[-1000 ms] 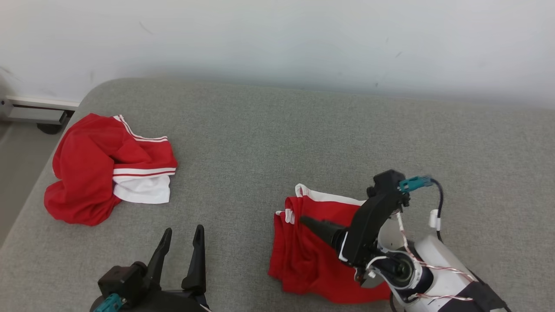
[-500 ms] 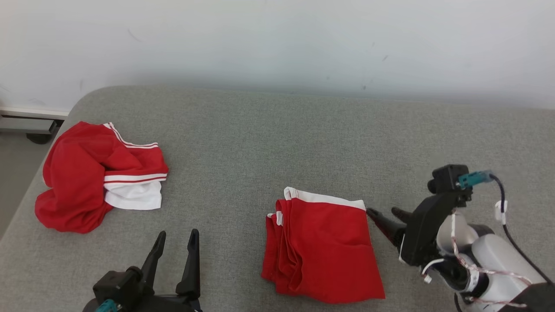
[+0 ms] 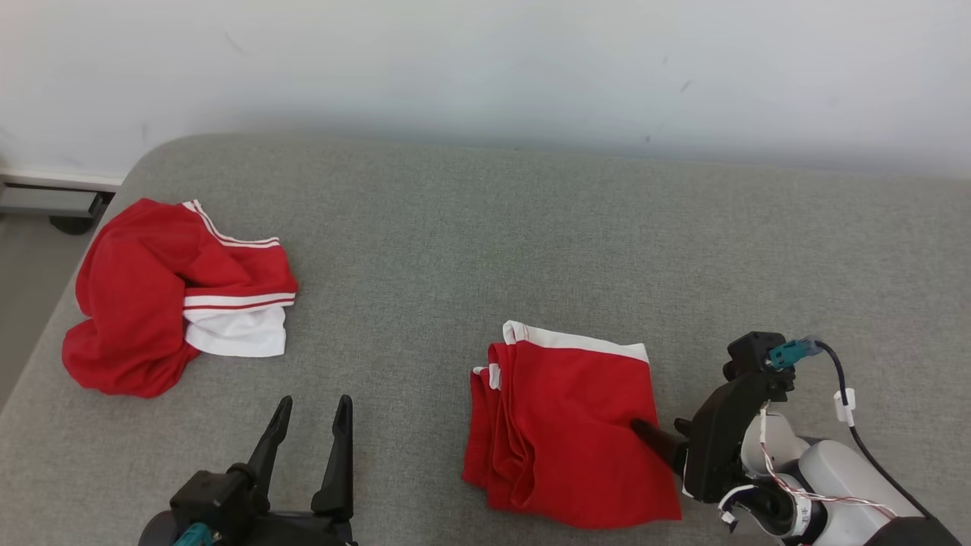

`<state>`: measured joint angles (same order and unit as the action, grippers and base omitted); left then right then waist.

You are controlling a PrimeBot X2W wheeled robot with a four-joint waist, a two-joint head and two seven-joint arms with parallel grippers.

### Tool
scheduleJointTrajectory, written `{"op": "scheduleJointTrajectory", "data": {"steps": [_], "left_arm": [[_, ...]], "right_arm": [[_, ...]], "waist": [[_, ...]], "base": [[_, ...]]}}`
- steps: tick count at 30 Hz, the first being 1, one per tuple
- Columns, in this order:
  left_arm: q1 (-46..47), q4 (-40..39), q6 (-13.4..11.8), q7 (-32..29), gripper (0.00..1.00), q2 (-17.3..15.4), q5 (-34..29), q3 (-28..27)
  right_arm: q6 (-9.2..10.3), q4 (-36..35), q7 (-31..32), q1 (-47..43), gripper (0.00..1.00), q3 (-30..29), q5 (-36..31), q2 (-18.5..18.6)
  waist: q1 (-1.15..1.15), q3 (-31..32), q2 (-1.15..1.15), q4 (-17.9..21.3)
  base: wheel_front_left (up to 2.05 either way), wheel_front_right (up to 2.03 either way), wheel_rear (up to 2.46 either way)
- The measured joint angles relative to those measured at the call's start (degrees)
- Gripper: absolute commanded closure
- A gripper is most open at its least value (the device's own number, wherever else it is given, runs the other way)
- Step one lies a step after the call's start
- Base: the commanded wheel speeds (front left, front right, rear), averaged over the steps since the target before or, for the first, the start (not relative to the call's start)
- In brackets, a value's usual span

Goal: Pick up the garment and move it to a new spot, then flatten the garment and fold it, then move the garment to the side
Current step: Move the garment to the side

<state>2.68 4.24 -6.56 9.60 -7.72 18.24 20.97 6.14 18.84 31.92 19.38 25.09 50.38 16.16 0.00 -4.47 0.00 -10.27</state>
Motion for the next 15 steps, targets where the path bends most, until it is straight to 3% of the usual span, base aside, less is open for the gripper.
{"op": "scheduleJointTrajectory", "data": {"steps": [12, 13, 14, 15], "left_arm": [[0.3, 0.0, -0.1, -0.6, 0.0, 0.5, 0.0, -0.4], [0.3, 0.0, -0.1, -0.6, 0.0, 0.6, 0.1, -0.4], [0.4, 0.0, -0.1, -0.6, 0.0, 0.6, 0.2, -0.4], [0.5, 0.1, -0.1, -0.6, 0.0, 0.6, 0.2, -0.5]], "right_arm": [[0.49, 5.7, 2.4, 3.3, 0.0, 0.9, -0.1, -1.9], [0.49, 6.2, 2.6, 3.6, 0.16, 1.1, -0.1, -2.2], [0.49, 6.4, 2.9, 3.8, 0.62, 1.1, -0.1, -2.4], [0.49, 6.7, 3.0, 4.0, 1.0, 1.3, -0.1, -2.5]], "waist": [[0.0, -1.9, -0.01, -1.5], [0.0, -2.0, 0.0, -1.6], [0.0, -2.2, 0.0, -1.6], [0.0, -2.3, 0.0, -1.7]], "base": [[0.0, 0.0, 0.0], [0.0, 0.0, 0.0], [0.0, 0.0, 0.0], [0.0, 0.0, 0.0]]}}
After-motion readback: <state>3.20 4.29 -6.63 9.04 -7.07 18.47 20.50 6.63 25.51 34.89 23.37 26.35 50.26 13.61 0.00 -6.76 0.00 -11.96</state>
